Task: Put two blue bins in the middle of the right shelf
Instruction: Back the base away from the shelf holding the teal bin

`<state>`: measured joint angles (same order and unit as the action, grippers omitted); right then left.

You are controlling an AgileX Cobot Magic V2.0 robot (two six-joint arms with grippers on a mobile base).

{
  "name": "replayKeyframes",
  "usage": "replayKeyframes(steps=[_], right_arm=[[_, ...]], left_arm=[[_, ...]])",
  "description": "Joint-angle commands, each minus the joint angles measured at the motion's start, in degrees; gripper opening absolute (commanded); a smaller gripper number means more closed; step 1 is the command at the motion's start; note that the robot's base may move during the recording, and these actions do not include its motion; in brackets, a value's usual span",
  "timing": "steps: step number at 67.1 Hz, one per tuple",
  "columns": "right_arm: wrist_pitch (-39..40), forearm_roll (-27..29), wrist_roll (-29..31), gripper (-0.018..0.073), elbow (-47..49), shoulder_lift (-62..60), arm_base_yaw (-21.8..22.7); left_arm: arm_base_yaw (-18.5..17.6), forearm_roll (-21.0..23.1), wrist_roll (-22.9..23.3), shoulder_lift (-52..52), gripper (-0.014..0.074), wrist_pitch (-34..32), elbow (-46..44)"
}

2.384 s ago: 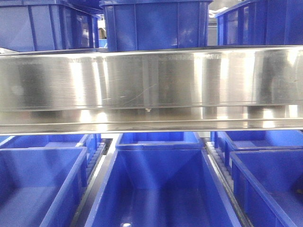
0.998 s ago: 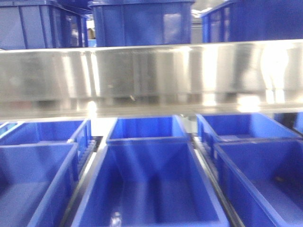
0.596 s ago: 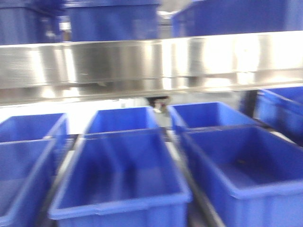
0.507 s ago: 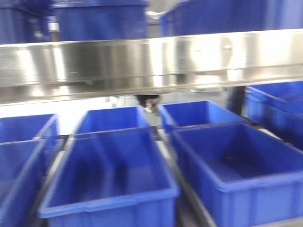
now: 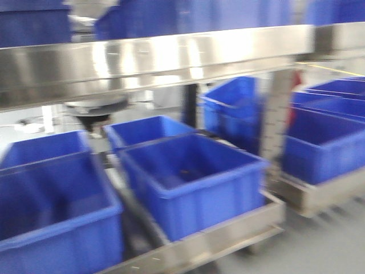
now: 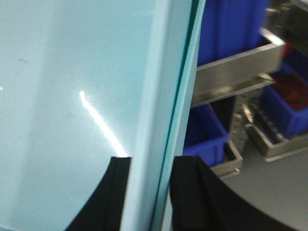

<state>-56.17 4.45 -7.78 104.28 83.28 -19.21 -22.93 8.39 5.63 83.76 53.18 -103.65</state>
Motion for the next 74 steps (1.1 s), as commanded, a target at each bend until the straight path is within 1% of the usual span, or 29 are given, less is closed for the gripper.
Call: replayKeyframes(steps=[1, 74], right_arm=[[4.1, -0.6, -0.2, -0.0154, 0.6, -0.5, 0.2], [4.1, -0.6, -0.2, -0.0154, 0.6, -0.5, 0.2]], left_arm=[[-0.2, 2.9, -0.9, -1.1, -0.0111, -5.1, -1.0], [-0.2, 2.9, -0.9, -1.1, -0.0111, -5.1, -1.0]])
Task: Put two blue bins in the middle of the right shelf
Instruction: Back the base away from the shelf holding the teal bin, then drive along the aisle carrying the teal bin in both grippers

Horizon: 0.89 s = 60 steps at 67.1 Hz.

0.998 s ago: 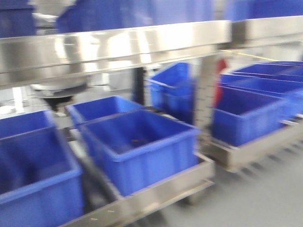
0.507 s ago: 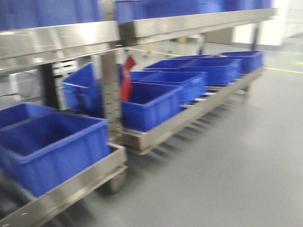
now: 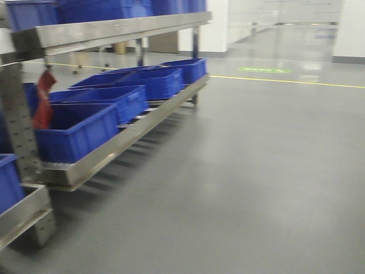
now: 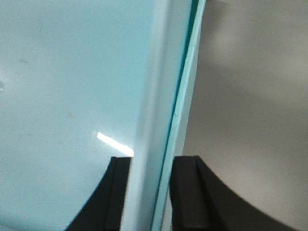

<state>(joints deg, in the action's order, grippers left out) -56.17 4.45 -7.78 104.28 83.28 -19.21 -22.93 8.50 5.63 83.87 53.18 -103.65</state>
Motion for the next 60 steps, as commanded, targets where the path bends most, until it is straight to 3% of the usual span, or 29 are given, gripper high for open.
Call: replayKeyframes(steps=[1, 60], right_arm=[[4.1, -0.6, -0.2, -0.0154, 0.6, -0.5, 0.2], [4.1, -0.6, -0.2, -0.0154, 0.6, -0.5, 0.2]], left_arm=[[-0.2, 2.8, -0.9, -1.2, -0.0111, -5.1, -1.0], [-0.2, 2.8, -0.9, -1.2, -0.0111, -5.1, -1.0]])
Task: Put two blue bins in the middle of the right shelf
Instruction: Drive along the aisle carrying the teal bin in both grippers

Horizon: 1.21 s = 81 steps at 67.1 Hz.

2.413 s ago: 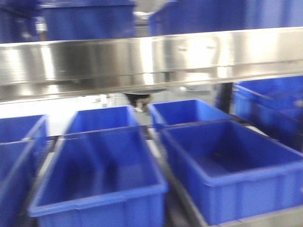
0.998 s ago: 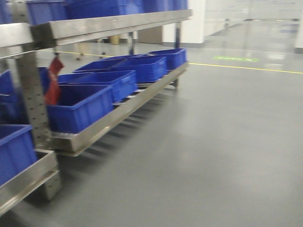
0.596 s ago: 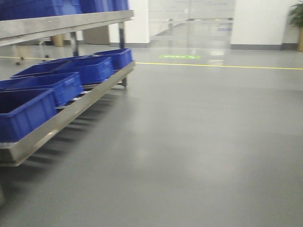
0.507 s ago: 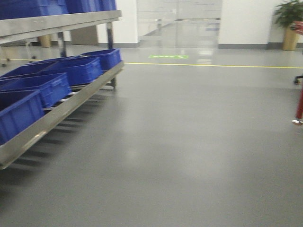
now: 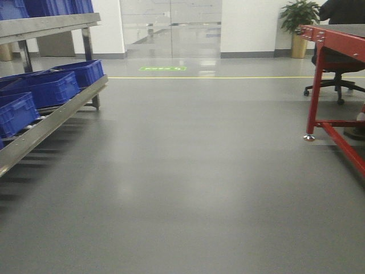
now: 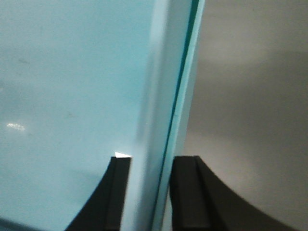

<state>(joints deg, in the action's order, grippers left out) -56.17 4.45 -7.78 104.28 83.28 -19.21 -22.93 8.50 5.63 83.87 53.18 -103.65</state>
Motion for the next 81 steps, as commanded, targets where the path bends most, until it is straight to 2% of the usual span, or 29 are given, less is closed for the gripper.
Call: replayKeyframes(steps=[1, 81], right_arm=[[4.1, -0.6, -0.2, -0.0154, 0.6, -0.5, 0.2], [4.1, -0.6, -0.2, -0.0154, 0.6, -0.5, 0.2]], left_arm=[[-0.2, 2.8, -0.9, -1.2, -0.0111, -5.1, -1.0], [-0.2, 2.8, -0.9, -1.2, -0.0111, -5.1, -1.0]])
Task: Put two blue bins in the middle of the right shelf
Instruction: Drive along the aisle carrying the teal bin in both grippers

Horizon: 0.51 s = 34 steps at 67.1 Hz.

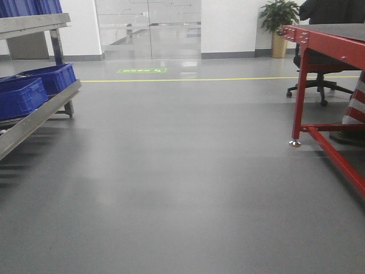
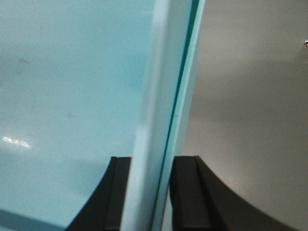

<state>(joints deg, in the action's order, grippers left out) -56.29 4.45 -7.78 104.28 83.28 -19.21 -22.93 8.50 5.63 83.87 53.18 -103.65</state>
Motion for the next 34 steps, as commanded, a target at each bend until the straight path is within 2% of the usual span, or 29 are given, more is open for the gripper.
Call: replayKeyframes(steps=[1, 34], right_arm=[[4.3, -0.6, -0.2, -0.0154, 0.6, -0.5, 0.2], [4.3, -0.6, -0.2, -0.0154, 0.6, -0.5, 0.2]], left_arm=[[-0.2, 2.8, -0.9, -1.2, -0.0111, -5.1, -1.0], [-0.2, 2.8, -0.9, -1.2, -0.0111, -5.1, -1.0]])
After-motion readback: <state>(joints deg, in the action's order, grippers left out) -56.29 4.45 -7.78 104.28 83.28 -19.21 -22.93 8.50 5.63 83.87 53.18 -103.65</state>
